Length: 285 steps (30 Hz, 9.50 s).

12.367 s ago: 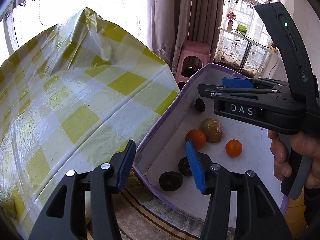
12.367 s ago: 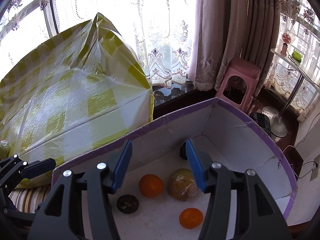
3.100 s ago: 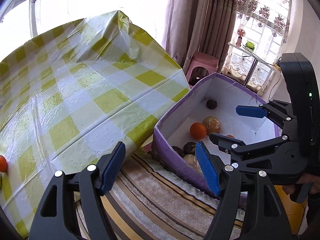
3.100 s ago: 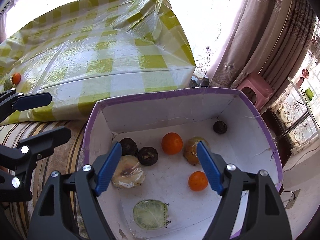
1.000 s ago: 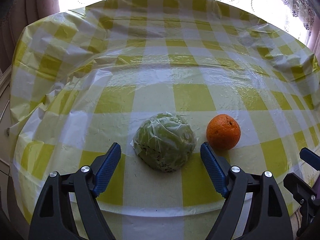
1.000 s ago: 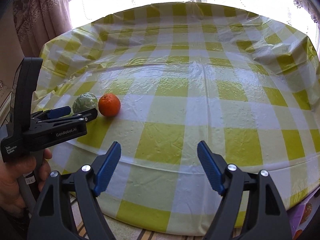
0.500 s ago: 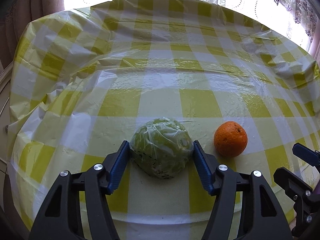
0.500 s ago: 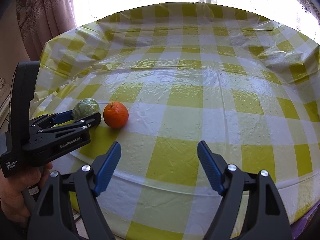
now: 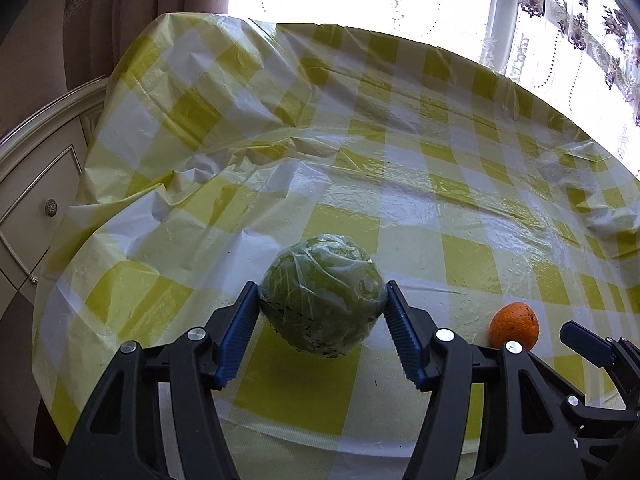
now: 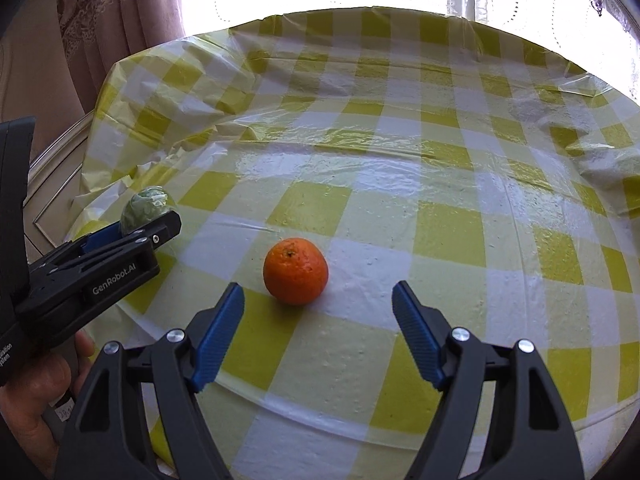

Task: Organize fruits

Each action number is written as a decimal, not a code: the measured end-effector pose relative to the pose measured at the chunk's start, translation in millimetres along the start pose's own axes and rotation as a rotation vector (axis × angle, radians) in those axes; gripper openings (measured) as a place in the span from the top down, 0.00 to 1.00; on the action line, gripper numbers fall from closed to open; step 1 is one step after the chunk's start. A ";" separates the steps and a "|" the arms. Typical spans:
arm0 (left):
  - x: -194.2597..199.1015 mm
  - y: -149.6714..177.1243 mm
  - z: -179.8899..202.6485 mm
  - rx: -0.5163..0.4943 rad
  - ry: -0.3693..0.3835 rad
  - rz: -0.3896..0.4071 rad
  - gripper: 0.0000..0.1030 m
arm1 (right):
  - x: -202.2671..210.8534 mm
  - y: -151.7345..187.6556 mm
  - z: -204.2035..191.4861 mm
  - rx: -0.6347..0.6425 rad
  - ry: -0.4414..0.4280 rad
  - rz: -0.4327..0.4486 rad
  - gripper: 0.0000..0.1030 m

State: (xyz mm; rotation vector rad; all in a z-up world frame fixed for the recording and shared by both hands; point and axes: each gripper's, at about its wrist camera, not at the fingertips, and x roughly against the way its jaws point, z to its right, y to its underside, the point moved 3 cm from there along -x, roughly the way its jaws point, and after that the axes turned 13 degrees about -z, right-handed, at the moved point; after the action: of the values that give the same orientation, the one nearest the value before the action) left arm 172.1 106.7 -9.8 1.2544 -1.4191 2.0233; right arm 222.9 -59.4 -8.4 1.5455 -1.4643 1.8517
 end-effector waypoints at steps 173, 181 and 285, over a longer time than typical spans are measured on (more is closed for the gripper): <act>110.7 302.1 371.0 -0.851 0.681 -0.414 0.11 | 260.3 398.2 267.1 -0.847 0.663 -0.001 0.20; 131.4 301.0 369.1 -0.878 0.729 -0.284 0.11 | 253.1 400.5 256.8 -0.840 0.665 -0.014 0.18; 132.6 315.1 390.7 -0.976 0.717 -0.253 0.04 | 243.3 405.7 268.6 -0.869 0.621 -0.012 0.18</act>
State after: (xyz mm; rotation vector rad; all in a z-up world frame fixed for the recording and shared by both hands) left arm 53.7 -397.9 -38.5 0.2240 -1.4413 1.1140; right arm -29.9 -540.7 -27.1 0.5052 -1.5829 1.2114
